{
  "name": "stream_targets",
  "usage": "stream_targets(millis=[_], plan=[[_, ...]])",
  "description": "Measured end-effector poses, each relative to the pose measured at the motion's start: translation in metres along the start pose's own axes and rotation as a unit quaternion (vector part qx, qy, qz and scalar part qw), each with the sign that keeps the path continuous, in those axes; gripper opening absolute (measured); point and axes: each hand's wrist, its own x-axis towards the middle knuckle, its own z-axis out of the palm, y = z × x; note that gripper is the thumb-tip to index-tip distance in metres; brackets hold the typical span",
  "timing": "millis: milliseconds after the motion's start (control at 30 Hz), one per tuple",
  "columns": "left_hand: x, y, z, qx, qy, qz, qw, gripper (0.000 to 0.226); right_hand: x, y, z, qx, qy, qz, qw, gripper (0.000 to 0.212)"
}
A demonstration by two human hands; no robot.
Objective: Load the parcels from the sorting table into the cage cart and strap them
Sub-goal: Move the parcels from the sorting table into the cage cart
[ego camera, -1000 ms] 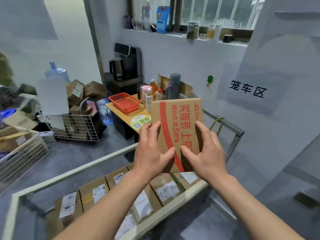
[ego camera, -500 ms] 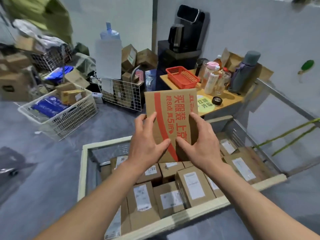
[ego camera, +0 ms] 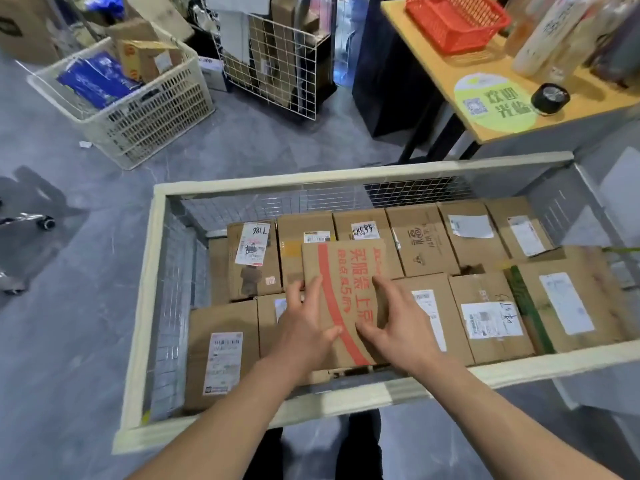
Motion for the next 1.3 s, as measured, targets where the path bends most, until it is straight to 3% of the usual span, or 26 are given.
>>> stream_targets(millis=[367, 567, 900, 1133, 1233, 1300], plan=[[0.030, -0.039, 0.091, -0.022, -0.117, -0.069, 0.990, 0.092, 0.028, 0.071, 0.055, -0.106, -0.131, 0.050, 0.984, 0.084], [0.027, -0.042, 0.115, 0.031, -0.149, -0.090, 0.984, 0.095, 0.024, 0.083, 0.065, -0.151, -0.175, 0.029, 0.972, 0.038], [0.048, -0.043, 0.137, 0.168, -0.164, -0.083, 0.968, 0.079, 0.027, 0.090, 0.077, -0.195, -0.231, 0.009, 0.953, 0.044], [0.052, -0.042, 0.112, 0.184, -0.240, -0.088, 0.949, 0.087, 0.035, 0.087, 0.066, -0.181, -0.273, -0.004, 0.945, 0.043], [0.044, -0.032, 0.088, 0.199, -0.228, -0.087, 0.949, 0.088, 0.031, 0.080, 0.045, -0.138, -0.281, -0.002, 0.950, 0.029], [0.037, -0.021, 0.071, 0.215, -0.205, -0.065, 0.952, 0.089, 0.023, 0.072, 0.026, -0.119, -0.239, -0.002, 0.964, 0.025]])
